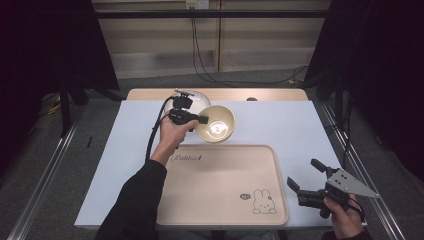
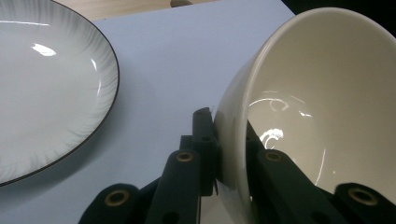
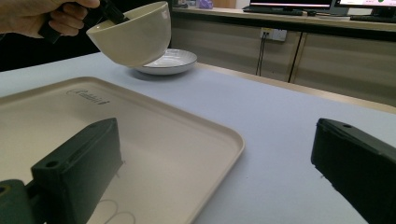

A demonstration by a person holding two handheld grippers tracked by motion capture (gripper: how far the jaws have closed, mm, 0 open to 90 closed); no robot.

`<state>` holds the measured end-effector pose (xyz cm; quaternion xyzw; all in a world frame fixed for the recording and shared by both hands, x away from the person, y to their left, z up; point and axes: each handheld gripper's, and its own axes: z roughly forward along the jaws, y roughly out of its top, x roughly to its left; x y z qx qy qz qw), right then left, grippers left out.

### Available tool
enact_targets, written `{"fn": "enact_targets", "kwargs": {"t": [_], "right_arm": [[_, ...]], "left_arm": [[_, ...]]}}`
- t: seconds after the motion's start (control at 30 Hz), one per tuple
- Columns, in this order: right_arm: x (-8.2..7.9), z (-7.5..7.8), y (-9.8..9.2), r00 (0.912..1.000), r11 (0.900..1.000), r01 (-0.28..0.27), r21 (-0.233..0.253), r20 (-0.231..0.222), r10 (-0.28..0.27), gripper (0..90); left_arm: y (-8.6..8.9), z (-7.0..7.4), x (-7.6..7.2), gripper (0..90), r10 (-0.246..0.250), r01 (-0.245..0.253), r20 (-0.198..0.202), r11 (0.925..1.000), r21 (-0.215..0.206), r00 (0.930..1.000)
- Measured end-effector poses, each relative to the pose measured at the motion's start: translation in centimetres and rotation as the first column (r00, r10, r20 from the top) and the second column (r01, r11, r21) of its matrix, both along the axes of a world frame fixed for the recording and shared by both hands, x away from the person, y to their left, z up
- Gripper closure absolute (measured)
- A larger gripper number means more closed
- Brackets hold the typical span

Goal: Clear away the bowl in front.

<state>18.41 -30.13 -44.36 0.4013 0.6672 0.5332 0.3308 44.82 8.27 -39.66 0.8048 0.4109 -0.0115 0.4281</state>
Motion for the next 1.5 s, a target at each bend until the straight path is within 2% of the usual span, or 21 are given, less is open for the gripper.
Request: {"fn": "enact_targets", "kwargs": {"t": [0.17, 0.5, 0.67, 0.97, 1.27, 1.3, 1.33, 1.43, 1.5], "right_arm": [[0.0, 0.0, 0.0, 1.0, 1.0, -0.004, 0.002, -0.003, 0.004, 1.1], [0.0, 0.0, 0.0, 1.0, 1.0, -0.003, 0.0, -0.002, 0.003, 1.1], [0.0, 0.0, 0.0, 1.0, 1.0, -0.004, 0.001, -0.003, 0.004, 1.1], [0.0, 0.0, 0.0, 1.0, 1.0, -0.003, 0.0, -0.002, 0.003, 1.1], [-0.1, 0.0, 0.0, 1.0, 1.0, -0.005, 0.005, -0.005, 0.005, 1.1], [-0.1, 0.0, 0.0, 1.0, 1.0, -0.005, 0.003, -0.004, 0.005, 1.1], [-0.1, 0.0, 0.0, 1.0, 1.0, -0.005, 0.003, -0.004, 0.005, 1.1], [-0.1, 0.0, 0.0, 1.0, 1.0, -0.005, 0.004, -0.005, 0.005, 1.1], [0.0, 0.0, 0.0, 1.0, 1.0, -0.002, 0.001, -0.001, 0.002, 1.1]], "left_arm": [[-0.9, -0.1, -0.4, 83.8, -0.027, 0.027, -0.004, 0.9996, 0.008, 0.9996], [-2.4, -0.7, -1.0, 83.8, -0.049, 0.049, -0.014, 0.9988, 0.0, 0.9987], [-3.3, -0.7, -1.2, 83.8, -0.069, 0.069, -0.015, 0.9975, 0.014, 0.9975], [-4.6, -0.8, -1.6, 83.8, -0.085, 0.085, -0.013, 0.9963, 0.002, 0.9963], [-6.1, -1.2, -2.1, 83.8, -0.108, 0.108, -0.022, 0.9941, 0.0, 0.9939], [-6.3, -1.2, -2.1, 83.8, -0.119, 0.12, -0.021, 0.9927, 0.014, 0.9926], [-6.5, -1.3, -2.2, 83.8, -0.122, 0.122, -0.022, 0.9926, 0.001, 0.9923], [-6.9, -1.3, -2.3, 83.8, -0.131, 0.131, -0.023, 0.9913, 0.016, 0.9912], [-7.3, -1.4, -2.4, 83.8, -0.134, 0.135, -0.026, 0.9909, 0.008, 0.9906]]}}
